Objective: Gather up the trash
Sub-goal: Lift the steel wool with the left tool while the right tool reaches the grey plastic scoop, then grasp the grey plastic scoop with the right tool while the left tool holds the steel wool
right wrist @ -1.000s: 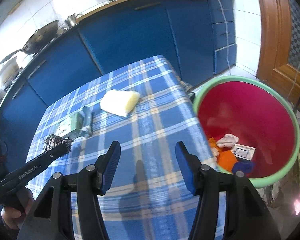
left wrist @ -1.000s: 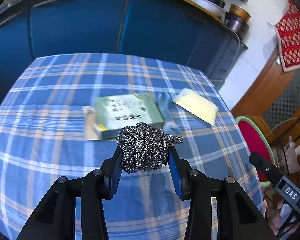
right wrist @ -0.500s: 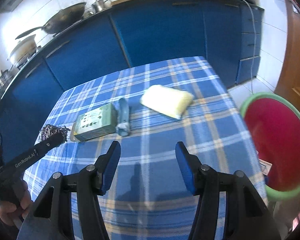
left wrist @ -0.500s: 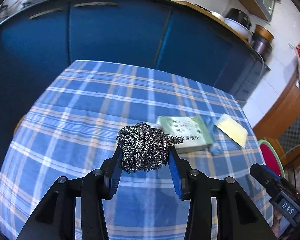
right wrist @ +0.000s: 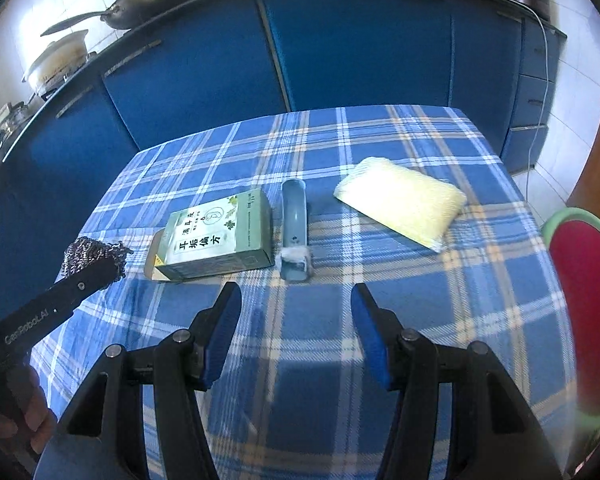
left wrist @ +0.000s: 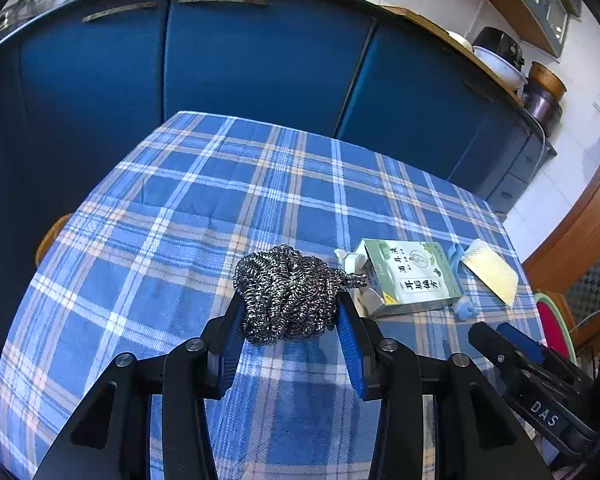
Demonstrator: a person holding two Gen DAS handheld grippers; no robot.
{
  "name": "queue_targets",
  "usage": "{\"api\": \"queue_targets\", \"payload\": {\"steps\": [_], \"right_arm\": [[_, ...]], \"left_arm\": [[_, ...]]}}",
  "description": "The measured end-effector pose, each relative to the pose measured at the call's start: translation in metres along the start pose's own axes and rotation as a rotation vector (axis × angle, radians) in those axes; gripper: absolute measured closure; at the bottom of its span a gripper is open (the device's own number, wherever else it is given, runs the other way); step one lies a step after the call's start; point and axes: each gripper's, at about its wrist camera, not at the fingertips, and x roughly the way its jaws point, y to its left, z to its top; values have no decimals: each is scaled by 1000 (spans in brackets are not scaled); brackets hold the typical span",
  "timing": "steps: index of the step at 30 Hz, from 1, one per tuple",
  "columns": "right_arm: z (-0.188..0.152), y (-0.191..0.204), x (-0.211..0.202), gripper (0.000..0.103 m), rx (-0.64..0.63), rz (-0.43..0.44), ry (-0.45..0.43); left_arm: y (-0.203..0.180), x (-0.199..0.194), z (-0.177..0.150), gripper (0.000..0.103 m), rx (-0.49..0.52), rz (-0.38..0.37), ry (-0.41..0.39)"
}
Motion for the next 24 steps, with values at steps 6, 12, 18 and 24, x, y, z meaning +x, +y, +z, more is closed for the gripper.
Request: {"api": "queue_targets", "payload": {"steps": [6,12,18,24], "right_arm": [[5,4,13,44,-17,-12,2],[6,5,22,53,-22,-16,10],[9,4,27,57,-20,-19,5],[11,0,29,71,-3,-18,3]], "left_arm": [[2,7,-2,58,-7,5,13],[4,11,-3,58,-17,7,23],[6,17,-6,57,-23,14,40],[6,20,-7,57,-24,17,45]]}}
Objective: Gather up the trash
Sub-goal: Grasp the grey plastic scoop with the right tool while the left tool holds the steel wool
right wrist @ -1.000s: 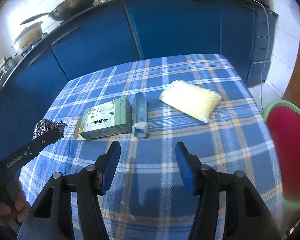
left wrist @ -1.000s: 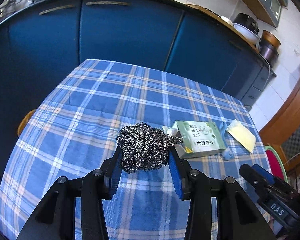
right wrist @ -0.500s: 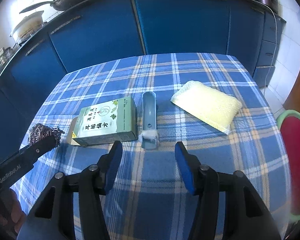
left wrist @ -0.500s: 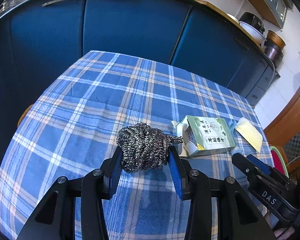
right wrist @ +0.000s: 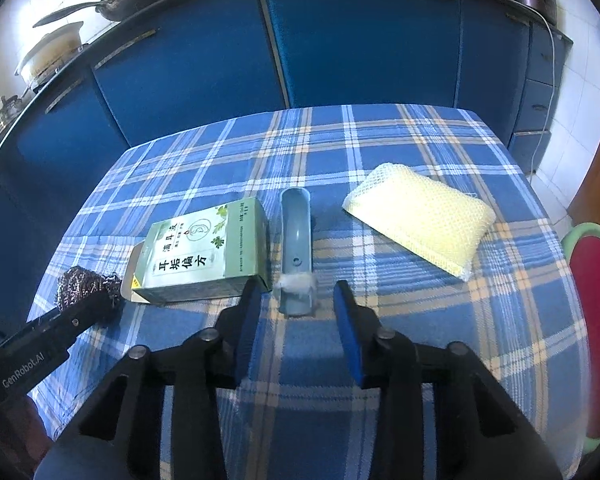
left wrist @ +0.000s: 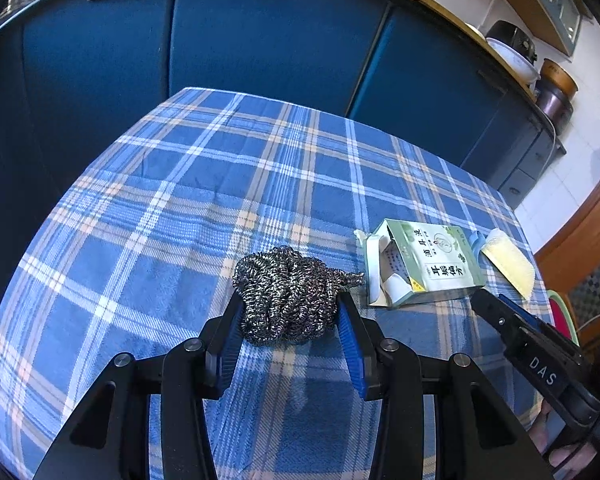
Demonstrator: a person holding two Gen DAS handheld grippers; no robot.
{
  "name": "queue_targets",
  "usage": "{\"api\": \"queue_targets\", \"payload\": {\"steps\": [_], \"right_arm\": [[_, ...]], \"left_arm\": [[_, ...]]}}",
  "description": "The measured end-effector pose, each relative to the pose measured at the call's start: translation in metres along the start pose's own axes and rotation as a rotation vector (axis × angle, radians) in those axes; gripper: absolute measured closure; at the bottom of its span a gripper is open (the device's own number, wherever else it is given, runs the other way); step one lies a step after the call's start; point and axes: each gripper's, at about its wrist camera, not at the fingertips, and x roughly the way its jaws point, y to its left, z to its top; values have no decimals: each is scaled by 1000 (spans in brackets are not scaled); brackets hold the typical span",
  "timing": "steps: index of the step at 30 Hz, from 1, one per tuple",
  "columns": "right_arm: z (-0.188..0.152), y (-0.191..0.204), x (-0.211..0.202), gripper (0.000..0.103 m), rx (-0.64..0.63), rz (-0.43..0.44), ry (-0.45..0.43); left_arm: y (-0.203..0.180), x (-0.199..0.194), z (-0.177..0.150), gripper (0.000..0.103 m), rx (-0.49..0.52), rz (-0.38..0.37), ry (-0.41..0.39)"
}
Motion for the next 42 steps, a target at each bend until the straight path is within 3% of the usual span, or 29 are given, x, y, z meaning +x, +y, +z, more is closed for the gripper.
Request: {"api": "queue_targets", "payload": {"steps": [3,13,42], "right_arm": [[0,-3,0,81,13,7,1],[-7,-10,-17,82,46,36,-8],[-50,-33,-145,82,92,82,-192]], "left_arm": [[-1,0,0,57,4,2,0],[-6,-14,-1,57,22,-1,-18],[-53,-104,-23,57,130,-74,-141]]}}
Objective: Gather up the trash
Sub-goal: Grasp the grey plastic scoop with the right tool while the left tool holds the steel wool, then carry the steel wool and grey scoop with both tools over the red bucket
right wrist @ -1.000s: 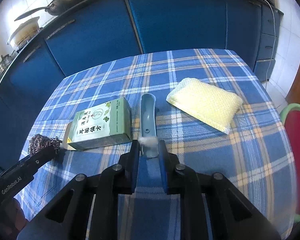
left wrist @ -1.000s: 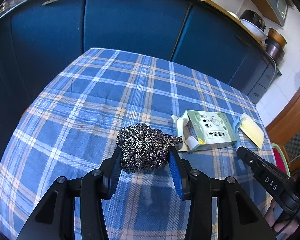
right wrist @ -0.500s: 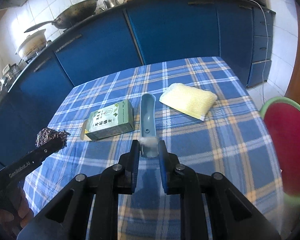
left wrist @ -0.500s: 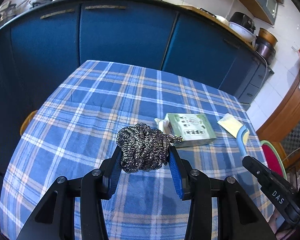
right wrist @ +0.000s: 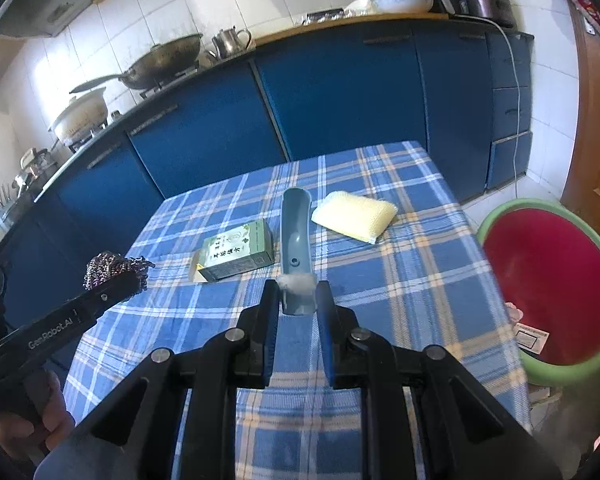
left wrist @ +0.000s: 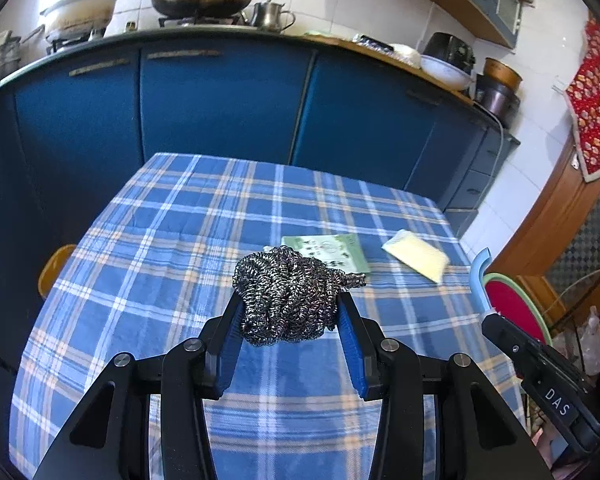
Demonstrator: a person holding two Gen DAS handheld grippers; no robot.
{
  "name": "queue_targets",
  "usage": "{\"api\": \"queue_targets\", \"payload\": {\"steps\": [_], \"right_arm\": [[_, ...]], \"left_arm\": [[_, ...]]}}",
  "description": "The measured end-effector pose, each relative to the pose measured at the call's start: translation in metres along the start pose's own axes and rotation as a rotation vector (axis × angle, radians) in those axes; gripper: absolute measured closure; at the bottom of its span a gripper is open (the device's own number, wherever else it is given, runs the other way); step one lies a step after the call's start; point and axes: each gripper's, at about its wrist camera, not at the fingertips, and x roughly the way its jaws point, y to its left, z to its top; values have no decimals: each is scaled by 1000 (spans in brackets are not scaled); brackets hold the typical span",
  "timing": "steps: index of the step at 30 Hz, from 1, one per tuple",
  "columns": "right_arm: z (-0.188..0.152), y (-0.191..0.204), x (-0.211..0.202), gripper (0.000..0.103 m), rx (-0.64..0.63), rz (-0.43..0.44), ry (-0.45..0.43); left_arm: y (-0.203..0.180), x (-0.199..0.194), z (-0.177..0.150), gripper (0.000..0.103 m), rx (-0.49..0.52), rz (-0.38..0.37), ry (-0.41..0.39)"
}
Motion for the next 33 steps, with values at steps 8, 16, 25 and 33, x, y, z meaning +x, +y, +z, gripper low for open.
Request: {"api": "queue_targets", "payload": {"steps": [8,16,25,33], "right_arm": [[-5,-9,-31,82,15,-3,-42],[-7,-28,-57,82,51,-20,-83],[-8,-59,-77,82,107,-55,-126],[-10,-94,-90,82,165,-108,-155]], "left_arm": [[-24,-25,0,57,46,-30,-37],[-54,-36,-2,57,95,-65,-52],[-93,-32,-2,57,157,-107,-57],[-133,-18,-4,57,224,-164,-42]]}}
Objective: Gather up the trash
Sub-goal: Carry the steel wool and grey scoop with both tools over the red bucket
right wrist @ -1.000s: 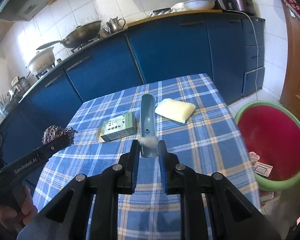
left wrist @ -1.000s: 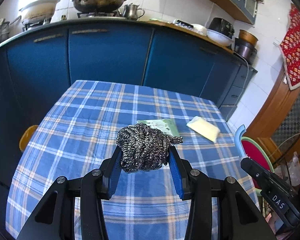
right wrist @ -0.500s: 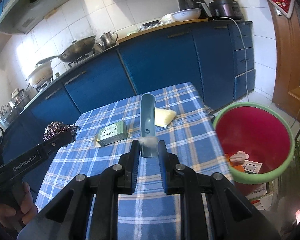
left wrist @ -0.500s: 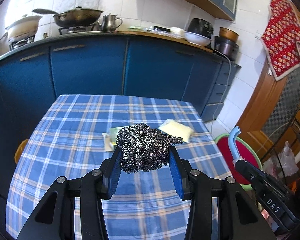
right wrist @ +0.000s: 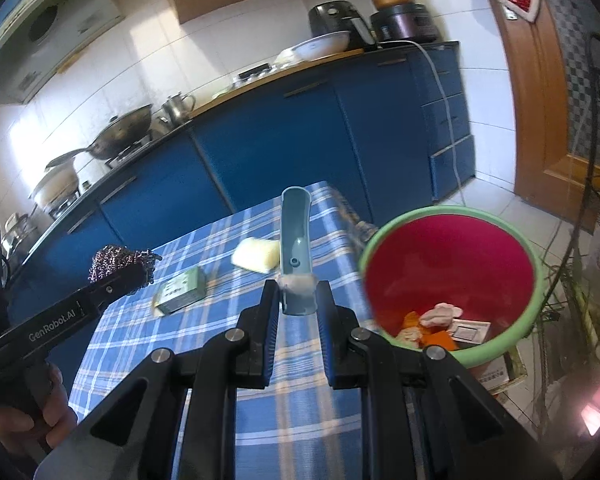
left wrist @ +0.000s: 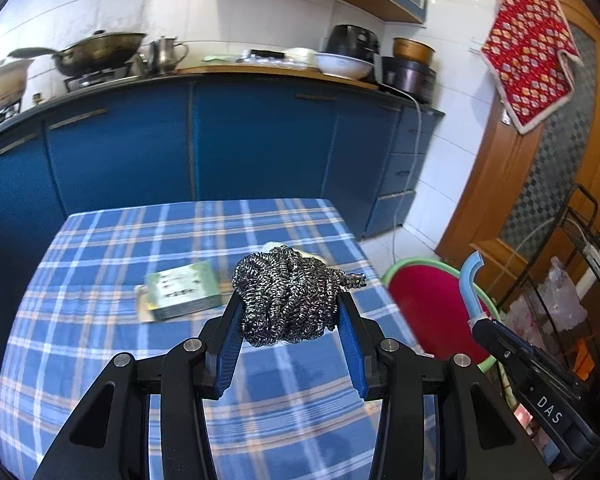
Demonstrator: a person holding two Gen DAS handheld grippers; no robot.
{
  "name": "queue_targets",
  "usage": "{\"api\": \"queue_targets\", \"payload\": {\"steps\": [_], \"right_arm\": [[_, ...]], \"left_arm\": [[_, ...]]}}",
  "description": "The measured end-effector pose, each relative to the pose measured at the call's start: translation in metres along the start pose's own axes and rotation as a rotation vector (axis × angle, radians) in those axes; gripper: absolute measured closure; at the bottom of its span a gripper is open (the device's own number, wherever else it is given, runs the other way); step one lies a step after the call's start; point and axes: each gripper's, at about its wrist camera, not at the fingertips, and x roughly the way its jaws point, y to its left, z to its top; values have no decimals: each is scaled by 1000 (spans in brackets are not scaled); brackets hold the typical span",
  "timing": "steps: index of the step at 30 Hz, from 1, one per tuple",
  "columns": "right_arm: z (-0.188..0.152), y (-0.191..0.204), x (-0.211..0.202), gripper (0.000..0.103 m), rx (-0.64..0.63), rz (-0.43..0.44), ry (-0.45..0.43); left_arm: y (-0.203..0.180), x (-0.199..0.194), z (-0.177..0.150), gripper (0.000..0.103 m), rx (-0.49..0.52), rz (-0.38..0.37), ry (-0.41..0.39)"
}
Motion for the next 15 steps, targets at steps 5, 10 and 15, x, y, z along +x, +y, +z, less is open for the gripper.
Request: {"api": "queue_targets", "payload": {"steps": [5,10,15], "right_arm": [[2,-22,0,82,38,-27,-4],[3,-41,3,82,62,-66,-9],[1,-62,10,82,95,-103,0]], "left_arm": [[-23,16,-1,57,43,-37,18],[-44,34,0,57,83,-68,33],[-66,55,1,57,122,-106,43]]}}
